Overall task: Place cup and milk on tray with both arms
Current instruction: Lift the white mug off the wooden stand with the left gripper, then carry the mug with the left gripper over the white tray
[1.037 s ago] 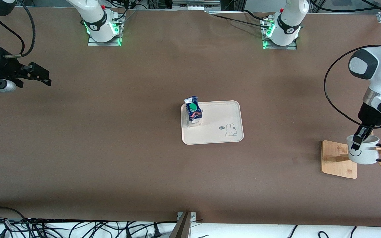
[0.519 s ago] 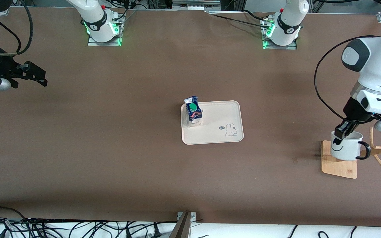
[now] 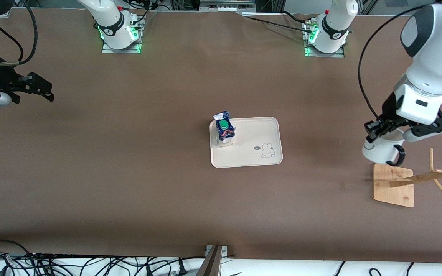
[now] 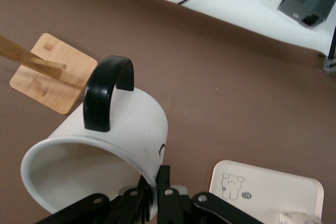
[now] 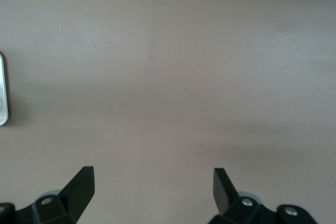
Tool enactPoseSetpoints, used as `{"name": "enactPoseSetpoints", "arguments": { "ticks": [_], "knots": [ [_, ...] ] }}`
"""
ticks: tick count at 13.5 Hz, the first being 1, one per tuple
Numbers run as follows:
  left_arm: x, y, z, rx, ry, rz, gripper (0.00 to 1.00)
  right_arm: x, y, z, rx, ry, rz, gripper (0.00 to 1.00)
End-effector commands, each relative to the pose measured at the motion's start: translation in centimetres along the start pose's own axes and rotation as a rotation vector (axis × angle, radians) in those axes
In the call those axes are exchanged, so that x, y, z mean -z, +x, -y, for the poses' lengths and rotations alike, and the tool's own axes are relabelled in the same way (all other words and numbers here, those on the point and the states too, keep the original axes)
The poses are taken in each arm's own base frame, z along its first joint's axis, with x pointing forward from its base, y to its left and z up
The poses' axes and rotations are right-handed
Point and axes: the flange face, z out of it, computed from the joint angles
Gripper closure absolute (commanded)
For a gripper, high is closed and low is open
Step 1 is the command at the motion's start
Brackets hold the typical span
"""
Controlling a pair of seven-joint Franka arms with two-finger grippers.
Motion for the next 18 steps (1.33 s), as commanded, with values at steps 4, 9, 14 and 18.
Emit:
{"name": "enactPoseSetpoints", "arguments": {
  "ticks": [4,9,14,18],
  "knots": [
    [0.3,-4.4,-3.3,-0.107,0.1,0.226,1.0,0.6,0.4,-0.2,-0.011,-0.01,-0.011,0.0],
    [-0.2,-8.2,-9.2,-0.225,0.139,0.333,1.0,0.5,0.3,-0.2,-0.011,-0.01,-0.007,0.0],
    [-5.8,-7.5,-14.9,-0.302,0.127,0.46,1.0,0.5,0.3,-0.4,-0.014,-0.01,-0.004,0.0],
    [-15.6,-7.7,-18.5,-0.148,0.165,0.545,1.0,0.5,0.3,-0.4,-0.014,-0.01,-0.007,0.0]
  ]
}}
